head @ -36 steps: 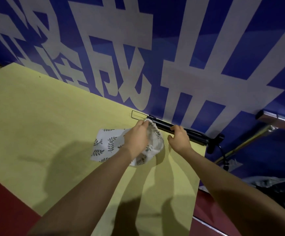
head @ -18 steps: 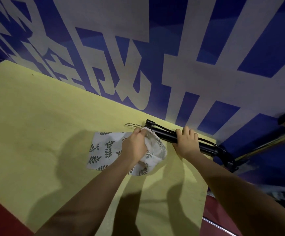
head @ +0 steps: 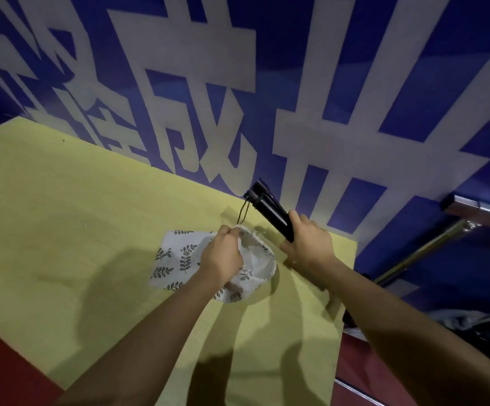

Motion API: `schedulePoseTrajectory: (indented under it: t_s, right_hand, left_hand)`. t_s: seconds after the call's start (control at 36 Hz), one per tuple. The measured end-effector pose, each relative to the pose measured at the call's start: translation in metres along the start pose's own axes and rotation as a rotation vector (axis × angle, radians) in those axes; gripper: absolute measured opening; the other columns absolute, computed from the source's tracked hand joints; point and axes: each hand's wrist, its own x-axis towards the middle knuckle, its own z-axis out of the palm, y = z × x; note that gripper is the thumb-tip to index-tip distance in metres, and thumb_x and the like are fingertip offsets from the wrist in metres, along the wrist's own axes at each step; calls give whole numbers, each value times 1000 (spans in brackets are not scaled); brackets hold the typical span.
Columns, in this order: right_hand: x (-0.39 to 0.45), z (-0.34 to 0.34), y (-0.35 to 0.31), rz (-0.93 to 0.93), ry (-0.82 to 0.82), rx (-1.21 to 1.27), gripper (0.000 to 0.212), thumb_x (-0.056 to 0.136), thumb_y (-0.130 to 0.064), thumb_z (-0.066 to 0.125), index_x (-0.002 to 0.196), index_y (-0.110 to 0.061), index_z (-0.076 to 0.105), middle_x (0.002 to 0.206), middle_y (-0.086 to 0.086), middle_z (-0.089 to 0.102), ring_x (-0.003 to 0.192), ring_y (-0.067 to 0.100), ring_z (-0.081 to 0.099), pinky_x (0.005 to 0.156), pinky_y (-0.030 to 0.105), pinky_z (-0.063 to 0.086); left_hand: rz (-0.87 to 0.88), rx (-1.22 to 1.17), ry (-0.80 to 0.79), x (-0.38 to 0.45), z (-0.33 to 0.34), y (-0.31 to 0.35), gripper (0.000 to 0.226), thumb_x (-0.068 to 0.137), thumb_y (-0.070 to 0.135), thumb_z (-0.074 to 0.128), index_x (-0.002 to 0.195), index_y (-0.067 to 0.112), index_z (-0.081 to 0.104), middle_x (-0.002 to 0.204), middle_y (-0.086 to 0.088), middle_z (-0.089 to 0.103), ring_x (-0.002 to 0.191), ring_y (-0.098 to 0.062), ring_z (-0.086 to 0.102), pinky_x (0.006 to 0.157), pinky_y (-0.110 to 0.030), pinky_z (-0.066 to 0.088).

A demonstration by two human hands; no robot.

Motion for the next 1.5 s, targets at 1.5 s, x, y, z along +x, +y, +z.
schedulePoseTrajectory:
  t_s: [1.5]
  right_hand:
    - [-118,-120,-78,-683,186,-754,16,78,-17,65,94,-15,62,84,0,67,85,22,57,78,35,39]
  left_hand:
    - [377,311,188,-106,-46,24,36,87,40,55,112,15,53,114,-2,54,109,-24,40,91,-34,30]
